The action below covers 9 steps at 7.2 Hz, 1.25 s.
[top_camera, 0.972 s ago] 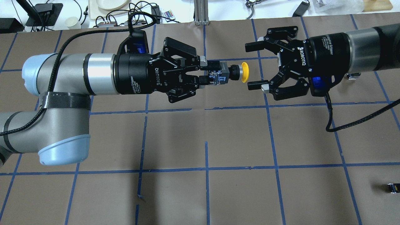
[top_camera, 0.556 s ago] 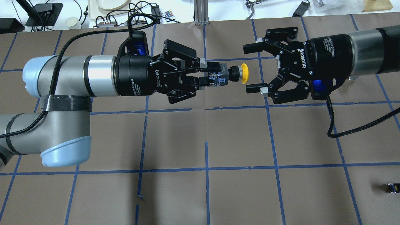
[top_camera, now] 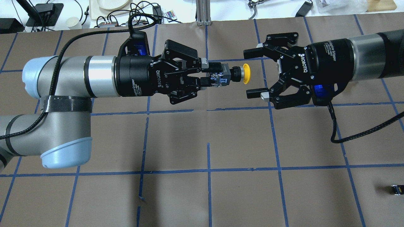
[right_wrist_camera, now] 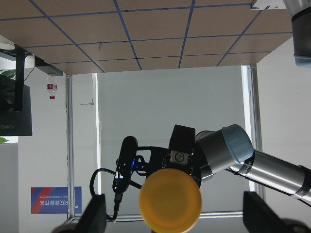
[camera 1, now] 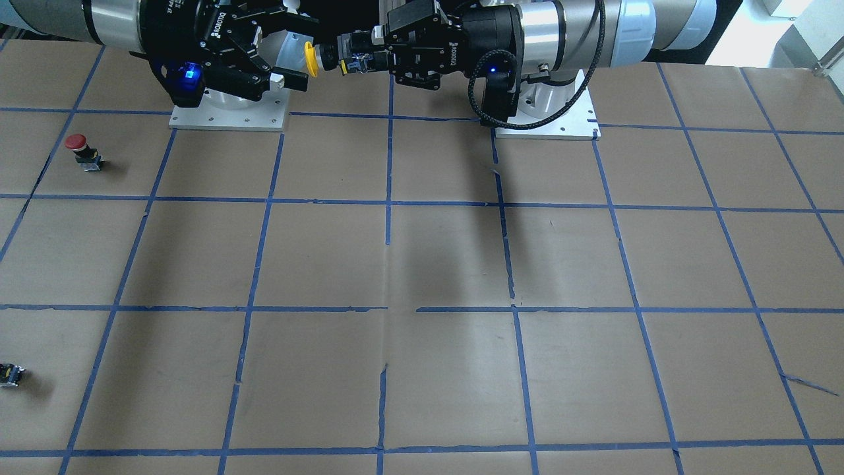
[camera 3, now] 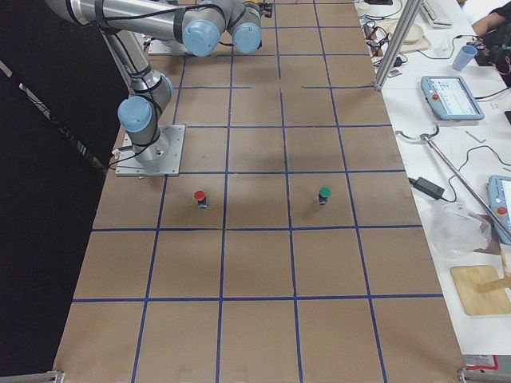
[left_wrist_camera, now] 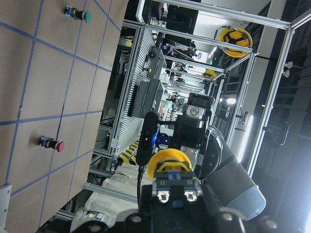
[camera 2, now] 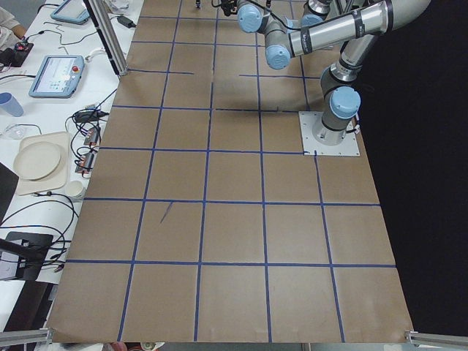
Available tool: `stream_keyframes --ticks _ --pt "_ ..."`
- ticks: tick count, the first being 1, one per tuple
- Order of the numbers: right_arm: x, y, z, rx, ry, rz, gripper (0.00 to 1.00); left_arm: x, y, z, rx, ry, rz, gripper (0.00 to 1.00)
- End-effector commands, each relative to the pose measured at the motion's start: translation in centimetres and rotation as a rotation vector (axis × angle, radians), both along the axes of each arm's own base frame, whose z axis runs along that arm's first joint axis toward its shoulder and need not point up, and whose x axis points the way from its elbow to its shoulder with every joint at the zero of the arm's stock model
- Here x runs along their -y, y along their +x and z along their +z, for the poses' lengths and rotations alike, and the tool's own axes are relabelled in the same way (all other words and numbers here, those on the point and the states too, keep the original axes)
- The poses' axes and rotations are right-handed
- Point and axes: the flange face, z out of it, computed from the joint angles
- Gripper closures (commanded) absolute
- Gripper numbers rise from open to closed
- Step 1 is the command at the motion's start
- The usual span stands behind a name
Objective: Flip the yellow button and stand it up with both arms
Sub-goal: 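Bring the right gripper to the yellow cap held by the left gripper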
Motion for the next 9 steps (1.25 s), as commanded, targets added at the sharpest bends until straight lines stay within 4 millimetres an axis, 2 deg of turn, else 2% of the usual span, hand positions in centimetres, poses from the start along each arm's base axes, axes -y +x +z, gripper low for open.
stream_keyframes --ticks 1,2,3,4,7,9 --pt "-0.66 0.21 0.43 0.002 0.008 0.001 0.00 0.00 0.00 0.00 -0.001 0.001 0.000 0.88" --pt "-1.08 0.37 0.77 0.000 0.003 0.004 0.01 0.00 0.00 0.00 -0.001 0.001 0.000 0.88" --pt "-1.06 0.36 0.70 -0.002 0.005 0.006 0.13 0.00 0.00 0.00 -0.001 0.001 0.000 0.88" --pt "-0.78 0.28 0.38 -0.001 0.009 0.008 0.19 -0.01 0.00 0.02 -0.002 0.001 -0.001 0.88" --pt "-0.97 0.34 0.59 0.000 0.012 0.004 0.18 0.00 0.00 0.00 -0.001 0.002 0.000 0.88" --pt "-0.86 0.25 0.49 0.001 0.016 0.003 0.55 -0.03 0.00 -0.05 -0.002 0.004 0.000 0.88"
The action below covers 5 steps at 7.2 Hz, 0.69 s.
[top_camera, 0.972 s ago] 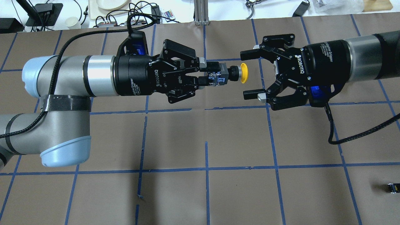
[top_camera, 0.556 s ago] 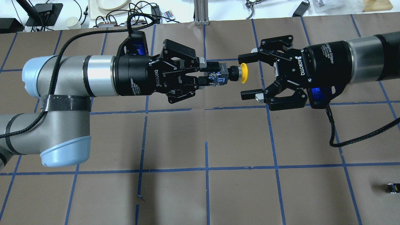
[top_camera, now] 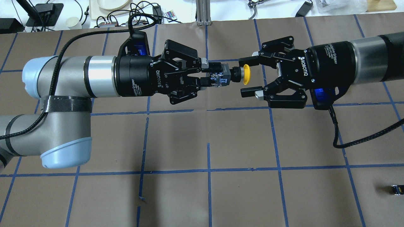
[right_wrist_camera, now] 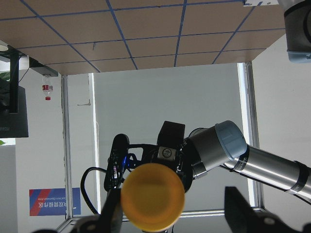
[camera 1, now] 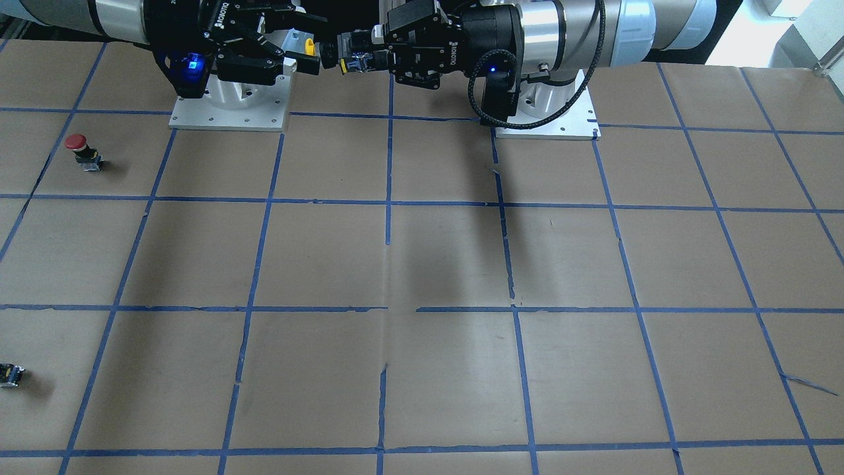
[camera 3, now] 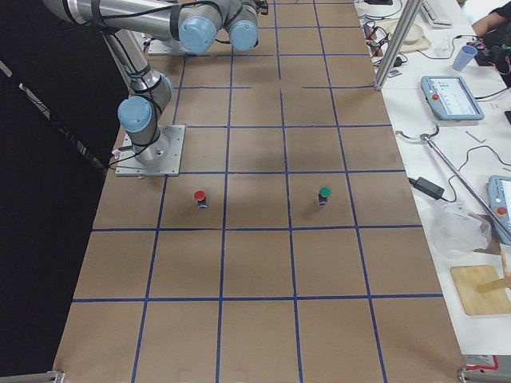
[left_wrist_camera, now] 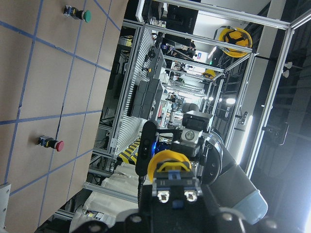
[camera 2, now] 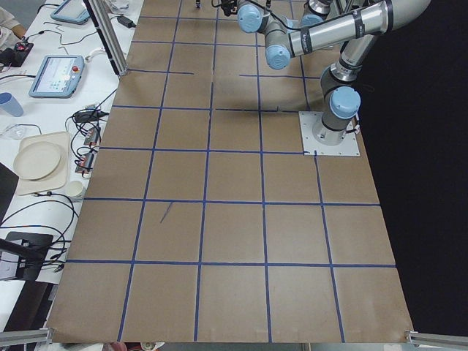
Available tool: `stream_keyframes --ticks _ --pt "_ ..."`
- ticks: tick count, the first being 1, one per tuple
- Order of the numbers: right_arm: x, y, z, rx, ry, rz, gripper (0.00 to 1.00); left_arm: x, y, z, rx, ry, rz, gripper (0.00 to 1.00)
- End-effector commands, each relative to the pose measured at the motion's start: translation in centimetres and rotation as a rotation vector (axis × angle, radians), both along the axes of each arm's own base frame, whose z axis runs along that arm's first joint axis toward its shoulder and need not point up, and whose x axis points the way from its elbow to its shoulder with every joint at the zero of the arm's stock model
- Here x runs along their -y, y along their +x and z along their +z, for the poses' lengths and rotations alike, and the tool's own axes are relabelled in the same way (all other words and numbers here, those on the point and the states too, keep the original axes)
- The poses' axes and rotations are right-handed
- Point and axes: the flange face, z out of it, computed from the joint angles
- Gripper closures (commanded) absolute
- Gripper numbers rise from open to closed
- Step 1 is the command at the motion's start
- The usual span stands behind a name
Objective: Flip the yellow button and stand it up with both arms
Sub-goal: 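Bring the right gripper to the yellow cap held by the left gripper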
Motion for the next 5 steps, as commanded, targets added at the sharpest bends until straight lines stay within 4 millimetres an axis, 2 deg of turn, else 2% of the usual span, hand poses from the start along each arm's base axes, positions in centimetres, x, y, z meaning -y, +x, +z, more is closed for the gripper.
stream_keyframes --ticks 1,2,3,4,5 --pt "0.03 -0.01 0.00 0.002 0.001 -0.002 0.67 0.01 0.00 0.01 0.001 0.000 0.000 0.88" --pt "0.03 0.00 0.00 0.003 0.003 -0.003 0.77 0.01 0.00 0.02 0.000 0.000 0.000 0.88" --pt "-0.01 0.01 0.06 0.004 0.004 -0.005 0.88 -0.01 0.00 -0.05 0.000 0.003 0.000 0.84" --pt "-0.11 -0.01 0.06 0.007 0.017 -0.007 0.92 -0.01 0.00 -0.05 0.000 0.003 0.000 0.76" --pt "-0.08 -0.08 0.00 0.008 0.022 -0.008 0.94 0.01 0.00 0.02 -0.001 0.022 0.002 0.61"
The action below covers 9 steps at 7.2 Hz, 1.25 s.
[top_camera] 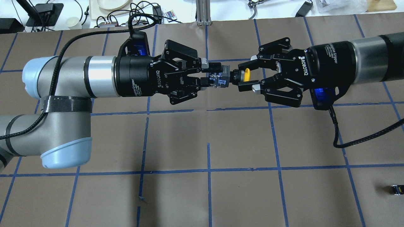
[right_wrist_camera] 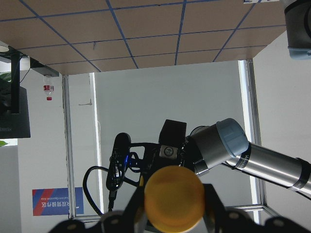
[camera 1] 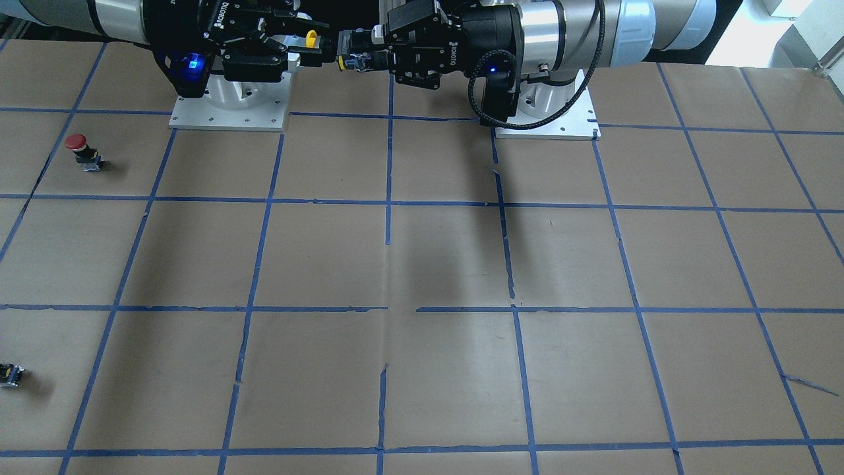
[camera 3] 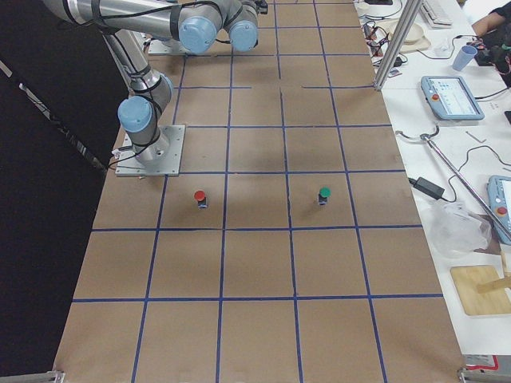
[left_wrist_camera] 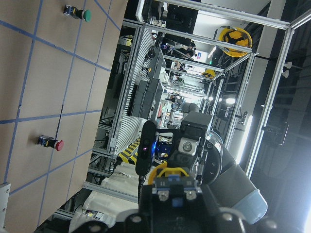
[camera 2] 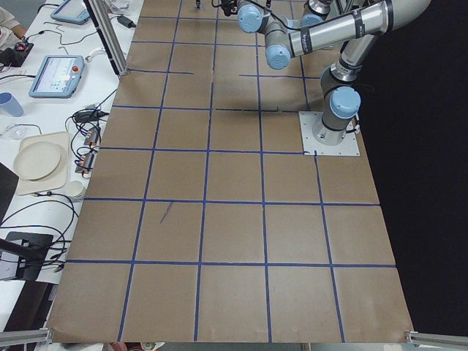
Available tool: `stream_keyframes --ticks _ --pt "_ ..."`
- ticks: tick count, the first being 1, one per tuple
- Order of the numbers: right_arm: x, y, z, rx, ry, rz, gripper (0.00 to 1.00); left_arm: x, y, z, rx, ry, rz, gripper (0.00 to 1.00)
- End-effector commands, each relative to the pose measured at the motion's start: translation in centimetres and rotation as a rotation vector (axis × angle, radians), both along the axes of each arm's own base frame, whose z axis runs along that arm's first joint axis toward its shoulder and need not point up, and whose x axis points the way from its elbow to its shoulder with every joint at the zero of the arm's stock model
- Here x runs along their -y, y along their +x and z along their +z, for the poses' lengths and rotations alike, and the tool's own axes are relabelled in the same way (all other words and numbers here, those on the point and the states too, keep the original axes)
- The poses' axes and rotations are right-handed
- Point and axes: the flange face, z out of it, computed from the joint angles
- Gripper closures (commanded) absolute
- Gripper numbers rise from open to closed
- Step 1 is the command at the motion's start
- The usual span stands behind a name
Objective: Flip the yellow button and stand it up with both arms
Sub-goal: 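Close the right gripper on the yellow cap and open the left gripper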
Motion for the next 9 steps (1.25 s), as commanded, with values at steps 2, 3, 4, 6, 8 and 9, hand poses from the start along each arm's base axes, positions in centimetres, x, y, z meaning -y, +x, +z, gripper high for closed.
stream_keyframes --ticks 2,3,4,6,8,9 --pt "0.1 -0.2 0.2 0.001 0.009 -0.006 0.96 0.0 -0.1 0.0 0.002 0.044 0.005 0.00" --pt "0.2 -0.2 0.2 -0.002 0.010 -0.004 0.97 0.0 0.0 0.0 0.004 0.048 0.008 0.00" --pt "0.2 -0.3 0.3 -0.003 0.008 -0.005 0.97 0.0 0.0 0.0 0.005 0.050 0.009 0.00" --pt "0.3 -1.2 0.2 -0.081 -0.014 0.059 0.97 0.9 1.4 0.5 0.010 0.085 0.052 0.00" --pt "1.0 -4.1 1.1 -0.247 -0.100 0.135 0.97 3.2 6.2 -0.5 0.026 0.101 0.174 0.02" --pt "1.4 -5.3 1.8 -0.289 -0.124 0.146 0.97 3.9 7.4 -1.1 0.141 0.095 0.246 0.02"
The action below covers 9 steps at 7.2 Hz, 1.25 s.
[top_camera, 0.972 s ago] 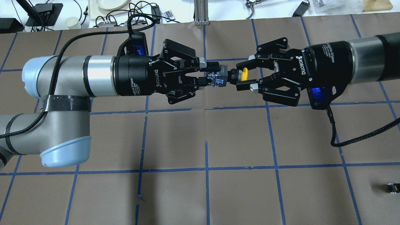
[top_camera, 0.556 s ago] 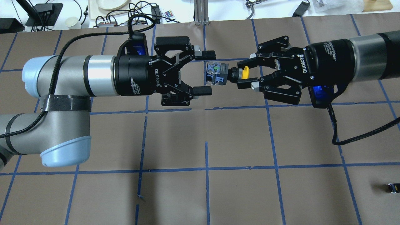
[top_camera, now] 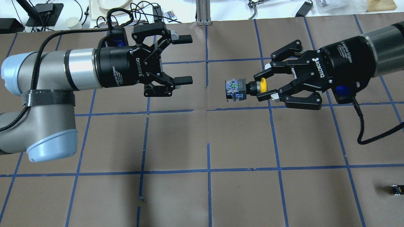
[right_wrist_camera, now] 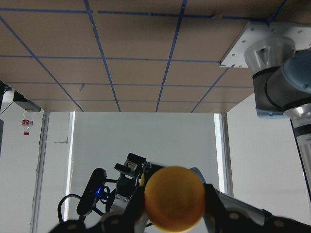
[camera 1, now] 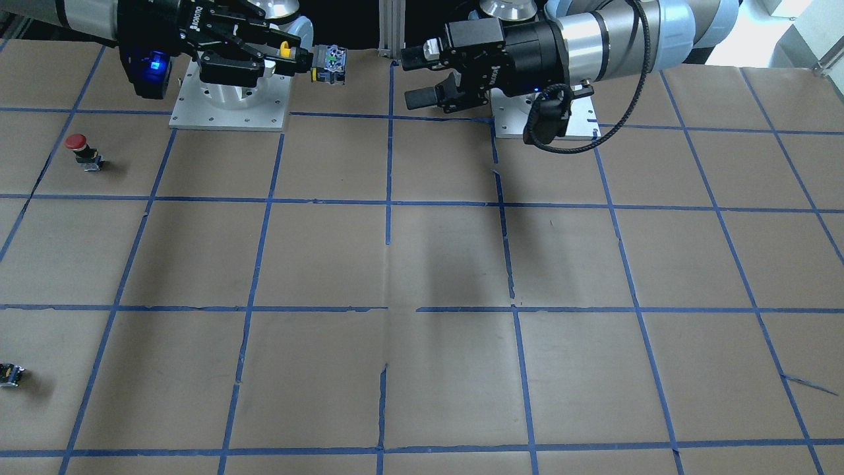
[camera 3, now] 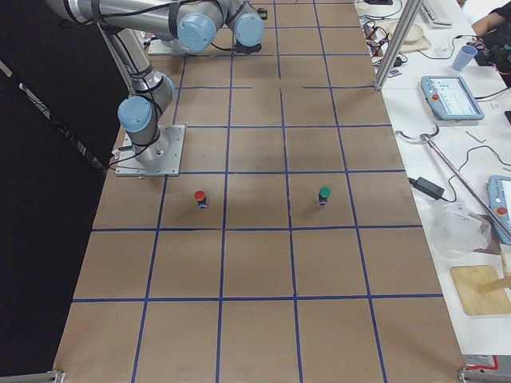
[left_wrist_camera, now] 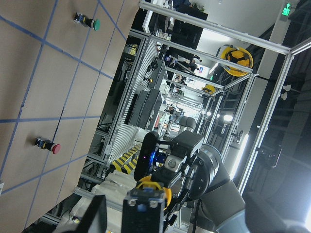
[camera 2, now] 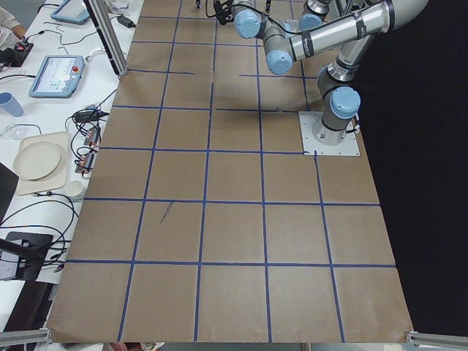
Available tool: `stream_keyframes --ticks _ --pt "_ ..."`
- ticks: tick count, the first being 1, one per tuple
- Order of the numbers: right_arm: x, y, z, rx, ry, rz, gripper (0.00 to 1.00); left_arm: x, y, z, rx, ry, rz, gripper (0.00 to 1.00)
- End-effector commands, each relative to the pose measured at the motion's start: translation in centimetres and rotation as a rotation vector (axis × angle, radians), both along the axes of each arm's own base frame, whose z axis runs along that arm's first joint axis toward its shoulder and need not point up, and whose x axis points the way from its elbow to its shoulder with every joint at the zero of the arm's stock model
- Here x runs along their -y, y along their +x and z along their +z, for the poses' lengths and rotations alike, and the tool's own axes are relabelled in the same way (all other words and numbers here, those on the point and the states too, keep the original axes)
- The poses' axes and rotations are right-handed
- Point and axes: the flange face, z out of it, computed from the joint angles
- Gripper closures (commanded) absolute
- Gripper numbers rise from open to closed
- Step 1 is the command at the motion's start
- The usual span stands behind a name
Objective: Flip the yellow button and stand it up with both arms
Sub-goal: 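Carry the button with the right gripper to the far side while the left gripper withdraws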
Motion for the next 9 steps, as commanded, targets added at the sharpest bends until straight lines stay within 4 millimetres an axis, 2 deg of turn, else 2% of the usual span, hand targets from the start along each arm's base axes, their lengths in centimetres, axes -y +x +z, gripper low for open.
stream_keyframes --ticks 1,2,4,5,6,7,8,9 --pt "0.8 -2.8 1.6 -0.197 -0.127 0.098 0.97 1.5 2.8 -1.8 0.262 0.003 0.142 0.02" --pt "1.0 -3.8 1.3 -0.303 -0.206 0.196 0.97 1.8 3.3 -2.7 0.389 0.013 0.188 0.02" --pt "0.9 -6.4 0.7 -0.537 -0.437 0.543 0.97 2.8 3.2 -4.4 0.627 -0.001 0.209 0.02" --pt "1.0 -7.8 0.5 -0.626 -0.535 0.731 0.97 4.2 1.8 -4.8 0.772 -0.043 0.186 0.02" --pt "1.3 -8.6 0.1 -0.656 -0.619 0.871 0.97 6.2 -0.4 -5.0 0.947 -0.080 0.131 0.02" --pt "1.9 -10.1 0.1 -0.744 -0.660 1.032 0.97 8.1 -2.5 -3.8 1.164 -0.127 0.044 0.02" --pt "3.5 -11.6 -2.0 -0.774 -0.669 1.135 0.97 9.4 -3.3 -1.8 1.341 -0.139 -0.082 0.01" --pt "4.4 -12.0 -3.0 -0.816 -0.746 1.187 0.97 9.1 -2.6 1.0 1.429 -0.101 -0.232 0.01"
